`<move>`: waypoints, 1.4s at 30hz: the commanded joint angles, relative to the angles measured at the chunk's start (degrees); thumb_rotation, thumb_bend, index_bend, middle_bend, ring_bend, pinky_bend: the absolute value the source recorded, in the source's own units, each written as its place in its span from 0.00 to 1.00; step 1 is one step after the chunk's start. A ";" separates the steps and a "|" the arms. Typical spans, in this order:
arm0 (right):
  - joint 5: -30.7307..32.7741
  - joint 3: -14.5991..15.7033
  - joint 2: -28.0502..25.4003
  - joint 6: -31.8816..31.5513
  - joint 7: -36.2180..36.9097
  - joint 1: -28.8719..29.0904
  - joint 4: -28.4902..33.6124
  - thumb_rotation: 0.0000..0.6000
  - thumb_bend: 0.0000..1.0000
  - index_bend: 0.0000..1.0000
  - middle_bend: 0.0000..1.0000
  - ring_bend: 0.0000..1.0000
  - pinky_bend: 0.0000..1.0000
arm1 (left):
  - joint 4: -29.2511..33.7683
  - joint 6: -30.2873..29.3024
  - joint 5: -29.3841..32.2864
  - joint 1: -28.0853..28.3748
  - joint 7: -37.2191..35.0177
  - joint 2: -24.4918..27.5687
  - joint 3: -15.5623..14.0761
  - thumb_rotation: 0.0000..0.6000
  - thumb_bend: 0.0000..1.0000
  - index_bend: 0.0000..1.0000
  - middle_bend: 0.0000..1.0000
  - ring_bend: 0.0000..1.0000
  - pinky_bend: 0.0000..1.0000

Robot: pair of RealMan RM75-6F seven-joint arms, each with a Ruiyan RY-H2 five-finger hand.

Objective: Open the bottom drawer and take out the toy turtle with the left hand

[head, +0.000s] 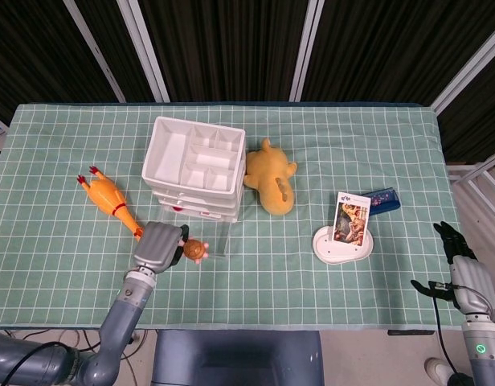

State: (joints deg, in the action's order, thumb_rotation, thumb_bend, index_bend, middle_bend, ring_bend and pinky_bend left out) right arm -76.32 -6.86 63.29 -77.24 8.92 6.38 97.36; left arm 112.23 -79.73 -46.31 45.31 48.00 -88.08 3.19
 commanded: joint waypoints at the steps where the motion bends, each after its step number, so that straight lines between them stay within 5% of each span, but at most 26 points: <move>1: 0.06 -0.02 0.01 -0.04 -0.14 -0.01 0.07 1.00 0.10 0.00 0.00 0.00 0.18 | 4.21 -2.13 -3.03 -2.90 0.67 2.93 -4.28 1.00 0.46 0.58 1.00 1.00 1.00; 6: 0.10 -0.01 0.00 -0.11 -0.34 -0.05 0.31 1.00 0.10 0.00 0.00 0.00 0.18 | 5.52 -2.84 -4.73 -5.45 0.67 4.90 -8.05 1.00 0.46 0.57 1.00 1.00 1.00; 15: 0.24 -0.07 -0.11 -0.12 -0.16 -0.12 0.55 1.00 0.10 0.00 0.00 0.00 0.18 | -0.56 0.18 -3.00 -7.19 -0.07 2.75 -8.85 1.00 0.45 0.53 1.00 1.00 1.00; 24: 0.47 -0.16 -0.20 0.11 0.35 -0.11 0.48 1.00 0.10 0.00 0.00 0.00 0.18 | -4.82 2.39 -1.57 -7.49 0.32 0.72 -7.78 1.00 0.22 0.38 1.00 1.00 1.00; 28: 0.40 -0.14 -0.22 0.11 0.39 -0.12 0.43 1.00 0.10 0.00 0.00 0.00 0.18 | -5.13 1.96 -3.16 -8.06 -0.75 0.80 -7.09 1.00 0.20 0.37 0.96 0.98 1.00; 32: 0.26 -0.10 -0.20 0.03 0.32 -0.13 0.38 1.00 0.10 0.00 0.00 0.00 0.18 | -4.25 0.34 -6.16 -9.02 -2.40 2.12 -6.50 1.00 0.20 0.31 0.79 0.82 0.92; 36: 0.10 -0.07 -0.16 -0.09 0.19 -0.15 0.27 1.00 0.10 0.00 0.00 0.00 0.18 | -2.06 -2.96 -11.61 -11.16 -6.24 5.02 -6.54 1.00 0.20 0.13 0.48 0.50 0.63; 42: -0.42 0.04 0.07 -0.42 -0.47 -0.11 -0.18 1.00 0.10 0.00 0.00 0.00 0.18 | -2.32 -10.89 -22.07 -16.74 -13.89 10.66 -8.62 1.00 0.18 0.00 0.06 0.06 0.23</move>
State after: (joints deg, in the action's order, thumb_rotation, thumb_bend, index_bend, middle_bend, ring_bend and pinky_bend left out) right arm -76.70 -6.83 63.34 -77.63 8.48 6.27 97.22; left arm 110.15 -86.88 -64.42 31.45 37.63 -80.28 -4.37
